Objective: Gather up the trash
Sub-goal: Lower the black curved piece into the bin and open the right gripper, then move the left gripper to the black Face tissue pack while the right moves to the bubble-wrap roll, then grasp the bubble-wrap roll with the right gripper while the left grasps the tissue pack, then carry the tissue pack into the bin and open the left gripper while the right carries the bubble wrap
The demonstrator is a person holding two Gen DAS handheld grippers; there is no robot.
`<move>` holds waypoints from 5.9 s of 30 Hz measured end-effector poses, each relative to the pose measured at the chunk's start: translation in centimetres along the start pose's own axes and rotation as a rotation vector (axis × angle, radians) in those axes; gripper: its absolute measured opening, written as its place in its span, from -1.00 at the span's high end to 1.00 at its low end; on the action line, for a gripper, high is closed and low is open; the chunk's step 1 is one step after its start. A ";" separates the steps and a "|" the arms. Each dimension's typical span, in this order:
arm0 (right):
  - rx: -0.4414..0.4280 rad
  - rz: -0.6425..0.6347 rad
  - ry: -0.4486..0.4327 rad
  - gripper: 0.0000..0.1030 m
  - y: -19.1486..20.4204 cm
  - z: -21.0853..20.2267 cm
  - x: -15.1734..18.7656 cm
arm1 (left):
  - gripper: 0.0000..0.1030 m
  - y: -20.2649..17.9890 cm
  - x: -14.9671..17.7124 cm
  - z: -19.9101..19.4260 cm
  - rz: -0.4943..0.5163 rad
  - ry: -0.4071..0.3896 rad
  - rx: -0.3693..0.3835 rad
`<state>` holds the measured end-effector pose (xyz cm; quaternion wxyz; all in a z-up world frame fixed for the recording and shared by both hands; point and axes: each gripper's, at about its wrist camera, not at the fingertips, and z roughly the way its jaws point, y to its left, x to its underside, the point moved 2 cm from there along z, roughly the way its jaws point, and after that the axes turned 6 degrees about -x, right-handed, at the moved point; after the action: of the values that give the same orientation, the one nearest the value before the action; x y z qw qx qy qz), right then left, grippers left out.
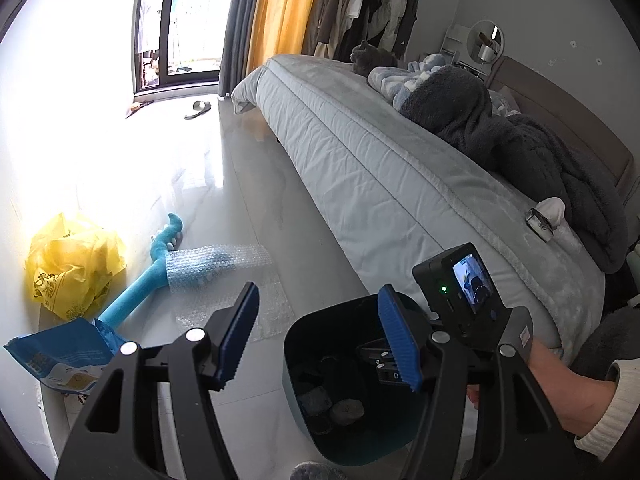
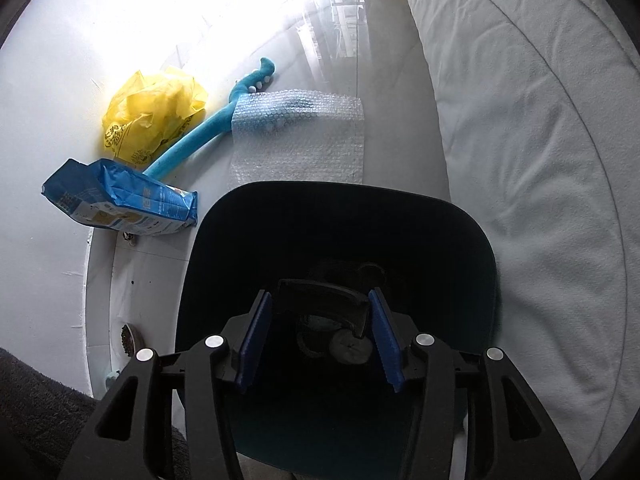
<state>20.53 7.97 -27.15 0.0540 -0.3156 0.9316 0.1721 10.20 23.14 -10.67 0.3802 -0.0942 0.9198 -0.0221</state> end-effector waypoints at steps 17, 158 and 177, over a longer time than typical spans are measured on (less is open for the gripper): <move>-0.041 -0.005 -0.116 -0.38 -1.9 -5.5 0.9 | -0.36 -2.5 -4.1 -4.7 -0.037 -0.205 0.013; -0.040 0.046 -0.661 0.41 -25.4 -32.5 9.9 | -0.20 -36.4 -4.8 12.3 0.443 0.055 0.371; -0.019 0.059 -0.664 0.41 -18.3 -32.5 9.4 | -0.19 -26.4 -3.7 7.5 0.213 0.057 0.159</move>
<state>24.39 -22.47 -3.94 0.3465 -0.2157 0.8703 0.2756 22.18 -1.84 -10.46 0.3604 0.0351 0.9304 -0.0573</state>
